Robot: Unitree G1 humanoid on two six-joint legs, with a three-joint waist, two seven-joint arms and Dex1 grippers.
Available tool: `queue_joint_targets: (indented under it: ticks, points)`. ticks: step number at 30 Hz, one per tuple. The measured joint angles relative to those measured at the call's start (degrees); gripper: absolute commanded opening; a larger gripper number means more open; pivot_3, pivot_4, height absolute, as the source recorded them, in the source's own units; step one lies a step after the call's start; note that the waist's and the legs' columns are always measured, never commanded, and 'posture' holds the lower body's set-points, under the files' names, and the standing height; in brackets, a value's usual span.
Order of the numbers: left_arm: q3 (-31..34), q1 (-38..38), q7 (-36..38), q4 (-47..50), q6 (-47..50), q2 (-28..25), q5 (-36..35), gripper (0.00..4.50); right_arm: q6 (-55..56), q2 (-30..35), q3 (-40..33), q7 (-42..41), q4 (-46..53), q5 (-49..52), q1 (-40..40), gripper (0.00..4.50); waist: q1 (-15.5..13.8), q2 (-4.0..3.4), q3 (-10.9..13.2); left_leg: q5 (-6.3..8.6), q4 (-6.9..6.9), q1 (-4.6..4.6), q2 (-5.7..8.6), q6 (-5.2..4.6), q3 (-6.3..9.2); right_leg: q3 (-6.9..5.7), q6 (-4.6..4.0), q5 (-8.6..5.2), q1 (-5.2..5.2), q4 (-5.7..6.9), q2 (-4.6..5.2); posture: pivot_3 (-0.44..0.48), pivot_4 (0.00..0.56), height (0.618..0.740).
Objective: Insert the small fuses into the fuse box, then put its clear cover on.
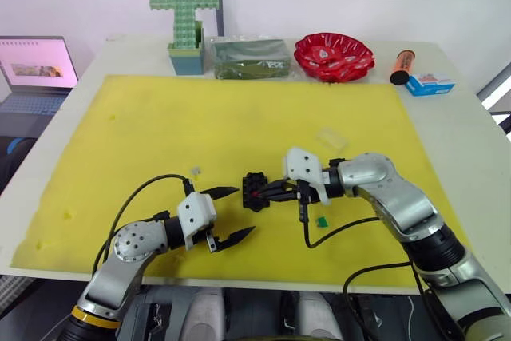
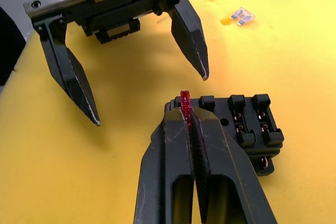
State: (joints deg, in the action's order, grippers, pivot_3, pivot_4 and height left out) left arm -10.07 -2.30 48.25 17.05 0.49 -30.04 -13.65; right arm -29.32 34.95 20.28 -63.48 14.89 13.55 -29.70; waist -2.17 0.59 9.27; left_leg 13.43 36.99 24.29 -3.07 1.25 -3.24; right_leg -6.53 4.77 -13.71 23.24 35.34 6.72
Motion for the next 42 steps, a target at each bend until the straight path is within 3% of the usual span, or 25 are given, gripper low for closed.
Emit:
queue_joint_targets:
  ticks: [38, 39, 42]
  points:
    - [0.2, -1.4, 0.0, -0.3, -1.4, 0.3, 0.0, 4.50, 5.7, 0.3, 1.6, -2.3, -2.9, -3.8, -2.0, 0.03, 0.0, 0.00, 0.0, 0.00, 0.00, 0.00, 0.00, 0.00, 0.00, 0.00, 0.00, 0.00, 0.00, 0.00, 0.00, 0.000, 0.150, 0.740]
    - [0.2, -1.4, 0.0, -0.3, -1.4, 0.3, 0.1, 4.50, 5.9, 0.3, 1.6, -2.4, -2.9, -3.8, -2.0, 0.51, 0.0, 0.00, 0.0, 0.00, 0.00, 0.00, 0.00, 0.00, 0.00, 0.00, 0.00, 0.00, 0.00, 0.00, 0.00, 0.000, 0.150, 0.740]
    - [0.2, -1.4, 0.0, -0.4, -1.4, 0.4, 0.1, 4.50, 6.0, 0.4, 1.6, -2.2, -3.5, -4.3, -2.0, 0.64, 0.0, 0.00, 0.0, 0.00, 0.00, 0.00, 0.00, 0.00, 0.00, 0.00, 0.00, 0.00, 0.00, 0.00, 0.00, 0.000, 0.150, 0.740]
